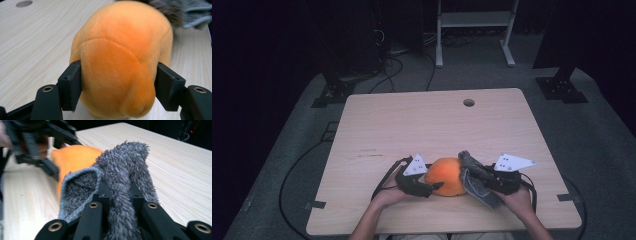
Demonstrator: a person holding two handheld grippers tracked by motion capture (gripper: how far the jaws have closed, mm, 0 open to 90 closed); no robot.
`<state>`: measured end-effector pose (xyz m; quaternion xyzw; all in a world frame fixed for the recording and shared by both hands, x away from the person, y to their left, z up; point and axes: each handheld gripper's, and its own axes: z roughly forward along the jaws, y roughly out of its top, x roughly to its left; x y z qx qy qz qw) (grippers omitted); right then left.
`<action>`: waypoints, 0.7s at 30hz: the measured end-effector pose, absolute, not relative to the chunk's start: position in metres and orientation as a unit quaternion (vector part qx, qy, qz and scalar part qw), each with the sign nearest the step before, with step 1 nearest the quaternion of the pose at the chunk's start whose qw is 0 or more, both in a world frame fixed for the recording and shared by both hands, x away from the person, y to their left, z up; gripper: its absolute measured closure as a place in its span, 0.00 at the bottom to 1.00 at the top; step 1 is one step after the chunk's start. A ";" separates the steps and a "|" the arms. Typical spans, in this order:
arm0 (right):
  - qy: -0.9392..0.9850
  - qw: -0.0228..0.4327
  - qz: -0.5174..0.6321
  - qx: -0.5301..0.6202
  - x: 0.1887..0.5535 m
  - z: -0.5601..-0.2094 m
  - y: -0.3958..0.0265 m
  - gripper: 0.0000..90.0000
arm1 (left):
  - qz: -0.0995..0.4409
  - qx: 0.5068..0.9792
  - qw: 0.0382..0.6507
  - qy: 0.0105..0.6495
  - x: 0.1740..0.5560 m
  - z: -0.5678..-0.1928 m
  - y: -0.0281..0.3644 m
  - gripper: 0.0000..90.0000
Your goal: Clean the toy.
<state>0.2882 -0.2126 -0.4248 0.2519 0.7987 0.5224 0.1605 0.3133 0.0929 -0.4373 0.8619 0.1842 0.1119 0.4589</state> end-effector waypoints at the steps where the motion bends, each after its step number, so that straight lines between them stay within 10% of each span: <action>1: 0.799 0.160 0.523 0.249 0.287 -0.424 -0.212 0.85 | 0.109 0.862 0.459 0.186 0.315 -0.437 0.095 0.35; 15: 0.780 0.137 0.547 0.271 0.297 -0.422 -0.219 0.85 | 0.106 0.861 0.466 0.175 0.312 -0.438 0.089 0.32; 21: 0.800 0.126 0.526 0.259 0.297 -0.429 -0.207 0.85 | 0.062 0.858 0.458 0.225 0.319 -0.433 0.091 0.11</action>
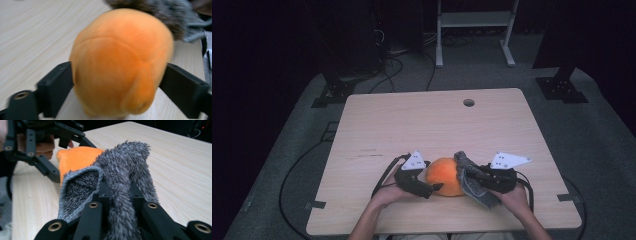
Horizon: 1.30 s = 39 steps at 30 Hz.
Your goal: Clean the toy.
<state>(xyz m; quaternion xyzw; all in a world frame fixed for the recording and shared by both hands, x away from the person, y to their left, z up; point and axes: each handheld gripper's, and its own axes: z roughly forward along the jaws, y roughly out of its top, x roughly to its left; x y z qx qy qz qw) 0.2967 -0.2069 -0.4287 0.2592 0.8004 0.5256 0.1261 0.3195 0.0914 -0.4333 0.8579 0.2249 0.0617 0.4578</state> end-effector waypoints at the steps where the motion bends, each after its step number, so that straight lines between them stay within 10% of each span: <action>1: 0.803 0.128 0.523 0.257 0.296 -0.428 -0.207 0.85 | 0.050 0.858 0.459 0.224 0.320 -0.435 0.090 0.11; 7: 0.795 0.146 0.528 0.260 0.292 -0.421 -0.213 0.85 | 0.146 0.838 0.496 0.175 0.309 -0.428 0.080 0.38; 13: 0.806 0.164 0.509 0.255 0.296 -0.426 -0.209 0.85 | 0.104 0.834 0.499 0.209 0.318 -0.433 0.084 0.19; 21: 0.813 0.158 0.504 0.244 0.293 -0.421 -0.211 0.85 | 0.136 0.845 0.490 0.165 0.309 -0.430 0.083 0.34; 30: 0.812 0.160 0.515 0.224 0.294 -0.418 -0.204 0.85 | 0.075 0.828 0.520 0.196 0.315 -0.428 0.085 0.17; 39: 0.828 0.158 0.512 0.166 0.278 -0.396 -0.180 0.85 | 0.118 0.851 0.498 0.119 0.300 -0.427 0.074 0.32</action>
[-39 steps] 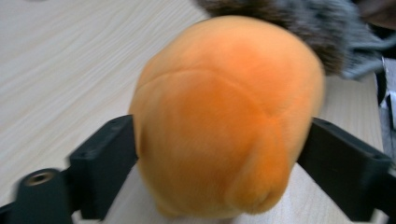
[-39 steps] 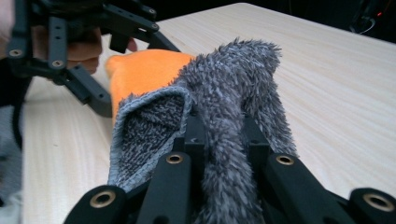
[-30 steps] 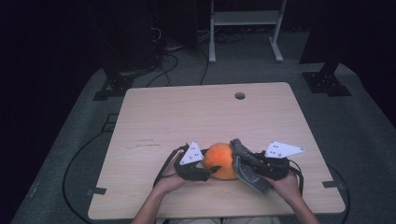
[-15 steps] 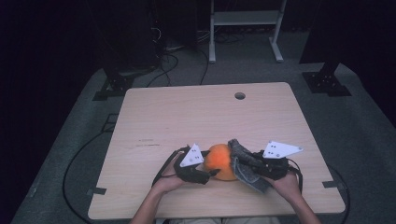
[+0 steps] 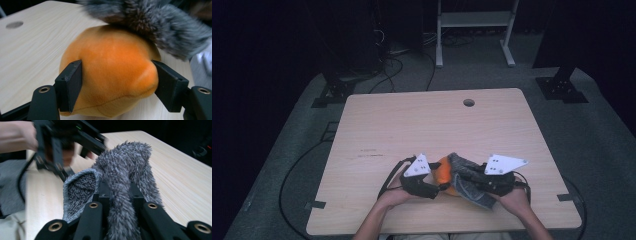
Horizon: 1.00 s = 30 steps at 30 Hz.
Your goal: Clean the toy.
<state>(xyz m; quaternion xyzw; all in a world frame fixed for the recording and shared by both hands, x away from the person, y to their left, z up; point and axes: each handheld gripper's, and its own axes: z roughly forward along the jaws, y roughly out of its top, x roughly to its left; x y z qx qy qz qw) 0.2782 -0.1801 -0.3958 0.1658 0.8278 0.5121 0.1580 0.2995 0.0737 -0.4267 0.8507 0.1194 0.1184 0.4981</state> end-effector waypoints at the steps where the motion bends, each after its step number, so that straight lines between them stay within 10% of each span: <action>1: 0.833 0.159 0.508 0.155 0.277 -0.394 -0.174 0.85 | 0.122 0.854 0.493 0.112 0.298 -0.427 0.073 0.32; 30: 0.825 0.143 0.510 0.199 0.289 -0.414 -0.187 0.85 | 0.103 0.830 0.520 0.172 0.308 -0.418 0.084 0.24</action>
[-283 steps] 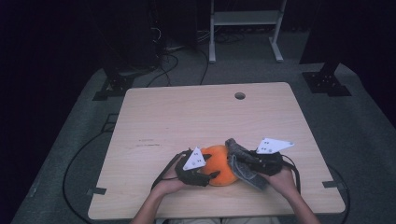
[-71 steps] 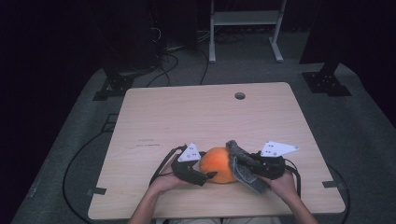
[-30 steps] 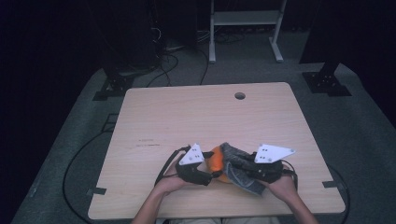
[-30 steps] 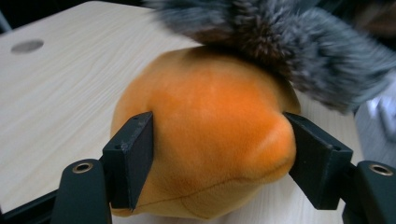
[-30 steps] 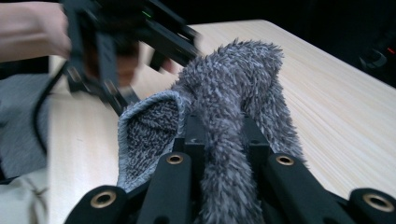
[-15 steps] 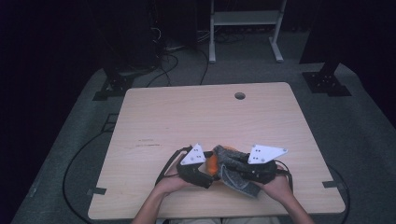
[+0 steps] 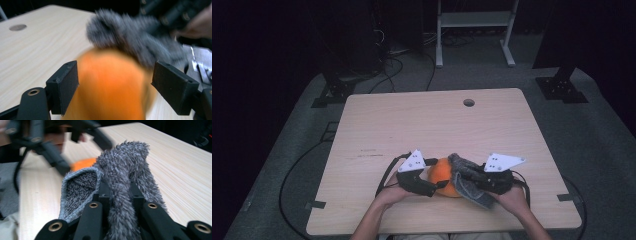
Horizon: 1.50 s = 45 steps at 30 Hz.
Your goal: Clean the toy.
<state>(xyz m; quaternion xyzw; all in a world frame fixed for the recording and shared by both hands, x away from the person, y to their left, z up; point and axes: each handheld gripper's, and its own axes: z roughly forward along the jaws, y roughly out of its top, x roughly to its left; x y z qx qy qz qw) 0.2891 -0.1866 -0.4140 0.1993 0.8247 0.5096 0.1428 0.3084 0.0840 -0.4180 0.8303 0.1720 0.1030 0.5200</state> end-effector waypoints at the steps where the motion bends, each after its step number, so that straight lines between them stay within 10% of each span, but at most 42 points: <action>1: 0.826 0.144 0.509 0.195 0.288 -0.414 -0.184 0.85 | 0.108 0.840 0.502 0.174 0.309 -0.421 0.083 0.24; 13: 0.823 0.133 0.491 0.253 0.296 -0.434 -0.215 0.85 | 0.068 0.874 0.448 0.175 0.313 -0.430 0.090 0.26; 22: 0.832 0.127 0.491 0.224 0.291 -0.431 -0.210 0.85 | 0.077 0.861 0.463 0.195 0.322 -0.428 0.085 0.06; 31: 0.830 0.127 0.489 0.237 0.292 -0.427 -0.213 0.85 | 0.112 0.851 0.485 0.166 0.307 -0.426 0.074 0.39; 36: 0.804 0.161 0.520 0.237 0.291 -0.414 -0.208 0.85 | 0.178 0.847 0.477 0.152 0.307 -0.431 0.065 0.36; 45: 0.800 0.145 0.522 0.260 0.304 -0.440 -0.208 0.85 | 0.139 0.856 0.463 0.183 0.316 -0.444 0.082 0.29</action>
